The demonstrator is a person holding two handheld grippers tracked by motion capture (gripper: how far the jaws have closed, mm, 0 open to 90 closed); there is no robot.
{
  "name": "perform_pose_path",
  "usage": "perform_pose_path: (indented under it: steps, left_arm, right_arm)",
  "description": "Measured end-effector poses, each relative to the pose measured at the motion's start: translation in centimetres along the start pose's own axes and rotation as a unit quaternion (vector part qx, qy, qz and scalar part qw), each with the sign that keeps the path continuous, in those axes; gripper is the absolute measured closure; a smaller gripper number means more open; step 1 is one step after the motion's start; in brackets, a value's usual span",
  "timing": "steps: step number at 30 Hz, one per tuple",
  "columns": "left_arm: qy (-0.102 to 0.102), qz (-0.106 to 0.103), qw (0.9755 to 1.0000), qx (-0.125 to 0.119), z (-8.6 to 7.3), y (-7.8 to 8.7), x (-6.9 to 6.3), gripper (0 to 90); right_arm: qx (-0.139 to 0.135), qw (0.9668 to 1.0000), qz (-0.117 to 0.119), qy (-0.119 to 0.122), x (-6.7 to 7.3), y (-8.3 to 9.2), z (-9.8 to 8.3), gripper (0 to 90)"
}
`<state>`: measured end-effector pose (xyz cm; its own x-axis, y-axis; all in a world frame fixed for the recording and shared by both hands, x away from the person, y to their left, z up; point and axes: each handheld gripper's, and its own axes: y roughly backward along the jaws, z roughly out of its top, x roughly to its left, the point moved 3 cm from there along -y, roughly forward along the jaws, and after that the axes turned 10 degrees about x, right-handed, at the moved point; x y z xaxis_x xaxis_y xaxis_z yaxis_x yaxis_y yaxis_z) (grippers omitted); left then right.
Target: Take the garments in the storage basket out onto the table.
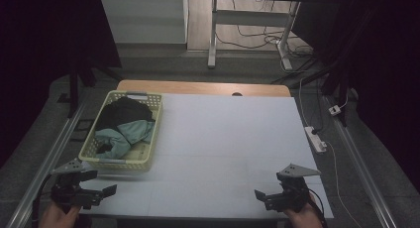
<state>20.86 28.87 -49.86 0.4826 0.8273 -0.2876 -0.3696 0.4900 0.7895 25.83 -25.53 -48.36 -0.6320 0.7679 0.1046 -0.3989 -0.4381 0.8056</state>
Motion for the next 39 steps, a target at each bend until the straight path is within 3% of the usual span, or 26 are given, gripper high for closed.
perform_pose_path:
  steps: [8,19,29,33,39]
  left_arm:
    - [-0.013,0.018,0.9997,-0.009,0.8,0.4,-0.2,0.0]
    - [-0.041,0.033,0.9983,-0.026,2.1,0.5,0.6,0.0]
    - [-0.04,0.042,0.9977,-0.036,3.4,0.5,1.9,0.0]
    - [-0.027,0.047,0.9966,-0.061,4.5,0.6,2.5,0.0]
    - [-0.024,0.039,0.9976,-0.052,5.8,-0.1,3.4,0.0]
  right_arm:
    - [0.003,1.0,0.001,0.001,0.0,-0.1,0.0,0.0]
    - [0.002,1.0,0.002,-0.002,-0.1,-0.1,0.0,0.0]
    - [0.006,1.0,0.005,-0.004,-0.1,-0.2,0.0,0.0]
    - [0.006,1.0,0.005,-0.005,-0.1,-0.2,0.1,0.0]
    - [0.009,0.9999,0.006,-0.004,-0.1,-0.2,0.1,0.0]
